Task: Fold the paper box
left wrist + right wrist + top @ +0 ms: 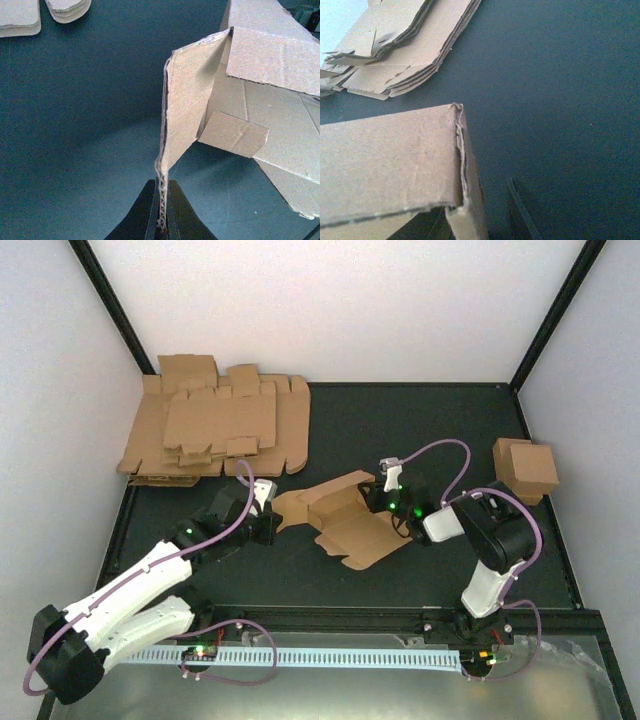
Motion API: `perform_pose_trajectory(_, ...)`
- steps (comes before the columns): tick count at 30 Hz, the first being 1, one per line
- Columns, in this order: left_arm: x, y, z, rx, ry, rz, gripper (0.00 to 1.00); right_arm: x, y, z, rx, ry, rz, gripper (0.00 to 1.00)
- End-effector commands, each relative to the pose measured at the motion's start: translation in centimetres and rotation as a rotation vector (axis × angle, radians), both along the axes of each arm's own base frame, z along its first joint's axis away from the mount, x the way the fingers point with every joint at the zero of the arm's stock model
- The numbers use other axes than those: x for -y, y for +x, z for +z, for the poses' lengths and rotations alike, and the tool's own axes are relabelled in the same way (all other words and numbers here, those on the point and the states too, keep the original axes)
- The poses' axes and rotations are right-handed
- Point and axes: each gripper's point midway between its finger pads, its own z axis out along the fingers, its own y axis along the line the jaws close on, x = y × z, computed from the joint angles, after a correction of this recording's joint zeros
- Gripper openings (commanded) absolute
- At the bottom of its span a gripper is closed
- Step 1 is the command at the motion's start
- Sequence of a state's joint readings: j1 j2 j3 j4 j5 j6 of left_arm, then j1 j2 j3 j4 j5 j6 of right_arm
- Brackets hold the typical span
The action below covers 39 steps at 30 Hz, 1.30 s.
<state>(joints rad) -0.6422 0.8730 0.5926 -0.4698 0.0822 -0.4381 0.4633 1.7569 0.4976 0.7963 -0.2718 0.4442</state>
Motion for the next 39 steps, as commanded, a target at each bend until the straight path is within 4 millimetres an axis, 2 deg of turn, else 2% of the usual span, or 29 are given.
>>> perform_pose_trajectory(1, 0.6, 0.6, 1.8, 0.029, -0.037, -0.013, 0.02, 0.2, 0.3, 0.1, 0.016, -0.018, -0.003, 0.25)
perform_pose_trajectory(6, 0.7, 0.6, 2.0, 0.036, -0.042, -0.017, 0.02, 0.7, 0.0, 0.3, 0.021, -0.022, -0.019, 0.03)
perform_pose_trajectory(7, 0.8, 0.6, 2.1, 0.035, -0.046, -0.022, 0.02, 0.7, 0.0, 0.4, 0.024, -0.021, -0.024, 0.02)
perform_pose_trajectory(23, 1.6, 0.2, 2.9, 0.025, -0.105, -0.042, 0.01, 1.7, -0.3, 0.9, 0.041, -0.092, -0.091, 0.03)
perform_pose_trajectory(31, 1.9, 0.1, 3.3, 0.017, -0.133, -0.050, 0.07, 2.6, -1.1, 1.4, 0.025, -0.101, -0.147, 0.04)
perform_pose_trajectory(34, 2.0, 0.0, 3.4, 0.015, -0.145, -0.049, 0.18, 2.9, -1.6, 1.7, 0.015, -0.081, -0.158, 0.04)
perform_pose_trajectory(37, 2.1, 0.0, 3.8, 0.022, -0.162, -0.045, 0.39, 3.2, -2.1, 2.1, 0.004, -0.062, -0.172, 0.04)
perform_pose_trajectory(39, 2.0, -0.1, 4.4, 0.037, -0.173, -0.043, 0.58, 3.4, -2.3, 2.3, -0.007, -0.053, -0.183, 0.02)
